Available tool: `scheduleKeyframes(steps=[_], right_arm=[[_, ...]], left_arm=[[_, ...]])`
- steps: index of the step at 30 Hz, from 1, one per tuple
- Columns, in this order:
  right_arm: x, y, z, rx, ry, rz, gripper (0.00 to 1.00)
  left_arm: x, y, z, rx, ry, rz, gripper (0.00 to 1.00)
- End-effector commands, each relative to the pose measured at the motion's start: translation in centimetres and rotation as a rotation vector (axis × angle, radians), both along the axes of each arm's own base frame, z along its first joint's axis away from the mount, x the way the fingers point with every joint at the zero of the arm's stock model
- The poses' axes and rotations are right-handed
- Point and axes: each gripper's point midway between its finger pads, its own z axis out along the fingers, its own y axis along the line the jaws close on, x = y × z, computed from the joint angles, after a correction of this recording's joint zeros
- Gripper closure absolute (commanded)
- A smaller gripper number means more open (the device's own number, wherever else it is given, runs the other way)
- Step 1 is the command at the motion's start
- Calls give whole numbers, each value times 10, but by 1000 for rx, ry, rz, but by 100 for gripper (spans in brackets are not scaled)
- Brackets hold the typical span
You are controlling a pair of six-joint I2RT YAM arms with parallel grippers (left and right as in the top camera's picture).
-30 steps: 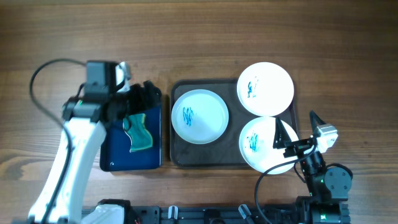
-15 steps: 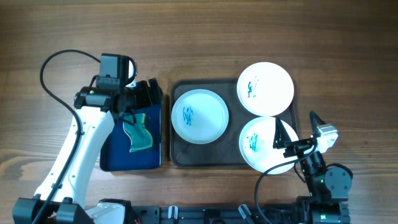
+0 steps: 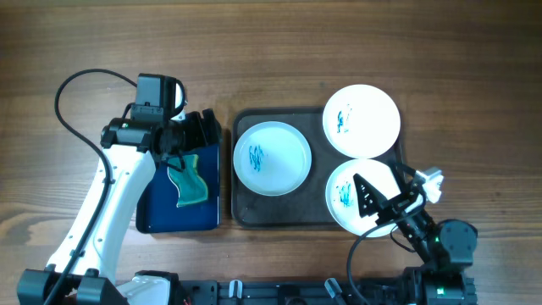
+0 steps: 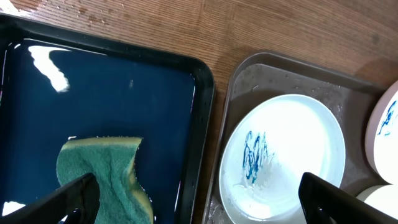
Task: Clean dirty plates on tray and stack at the side
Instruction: 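Raise the left arm over the blue basin toward the sponge, then grip the rim of the white plate on the tray with the right gripper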
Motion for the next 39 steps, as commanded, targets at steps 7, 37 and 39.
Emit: scheduleKeyframes(steps=[7,37,39], right_arm=[[46,34,56,-13,298,288,0],[115,62,-40,-418,1051,181,4],[110,64,-60,-419,1120,180,12]], left_arm=[[4,0,5,14,-18,-16,0],[-4,13,-1,81,20,11,0],[-9,13,-3,84,39,10,0]])
